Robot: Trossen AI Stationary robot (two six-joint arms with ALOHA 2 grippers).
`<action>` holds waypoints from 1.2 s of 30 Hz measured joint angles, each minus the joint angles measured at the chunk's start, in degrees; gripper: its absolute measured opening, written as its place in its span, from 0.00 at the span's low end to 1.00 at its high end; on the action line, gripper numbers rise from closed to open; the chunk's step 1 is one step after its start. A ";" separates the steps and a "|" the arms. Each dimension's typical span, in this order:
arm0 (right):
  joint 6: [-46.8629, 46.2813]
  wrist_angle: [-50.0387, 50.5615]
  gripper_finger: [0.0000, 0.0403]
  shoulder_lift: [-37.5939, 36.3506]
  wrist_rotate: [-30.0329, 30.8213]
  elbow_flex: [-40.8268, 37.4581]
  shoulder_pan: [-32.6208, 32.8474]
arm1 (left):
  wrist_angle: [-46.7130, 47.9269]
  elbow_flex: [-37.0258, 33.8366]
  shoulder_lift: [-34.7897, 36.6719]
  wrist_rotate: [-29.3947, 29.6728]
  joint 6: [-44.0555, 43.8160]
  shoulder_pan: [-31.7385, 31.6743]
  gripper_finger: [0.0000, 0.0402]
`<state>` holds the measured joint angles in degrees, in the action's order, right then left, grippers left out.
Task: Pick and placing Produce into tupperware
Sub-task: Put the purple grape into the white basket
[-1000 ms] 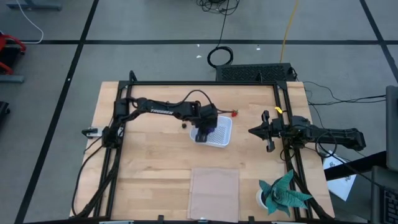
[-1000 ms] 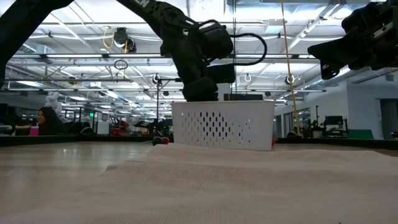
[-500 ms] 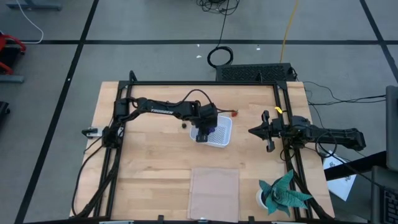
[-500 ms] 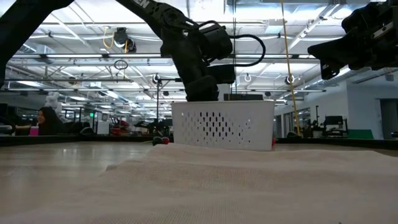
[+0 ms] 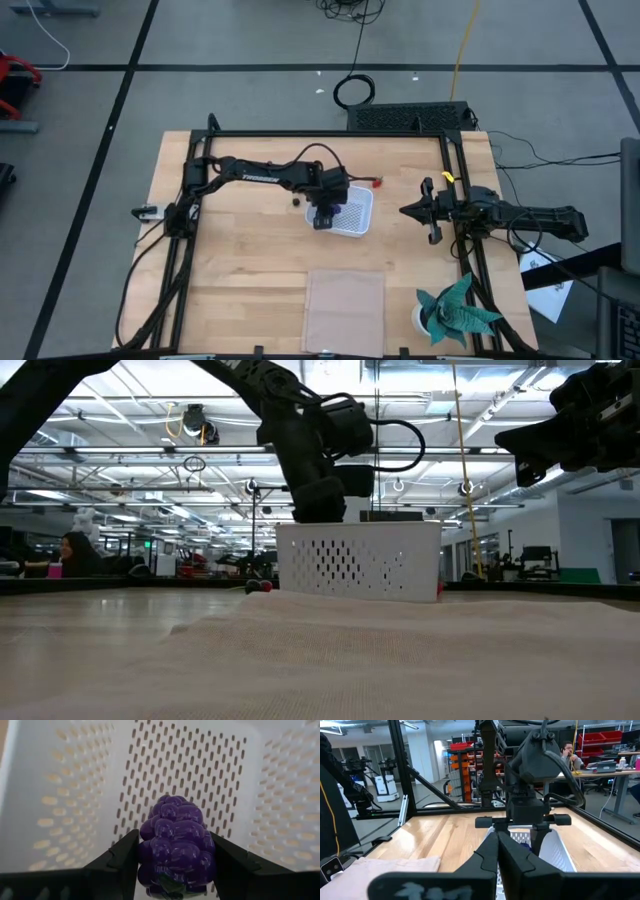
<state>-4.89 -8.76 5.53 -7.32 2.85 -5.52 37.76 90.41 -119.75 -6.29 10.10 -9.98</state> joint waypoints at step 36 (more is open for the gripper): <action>-0.78 0.35 0.00 1.47 -0.27 0.00 0.00 | 20.71 22.67 -14.13 4.36 0.71 -0.55 0.47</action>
<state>-5.66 -8.42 7.01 -7.60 2.85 -5.52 58.48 113.08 -133.88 -1.93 10.81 -10.52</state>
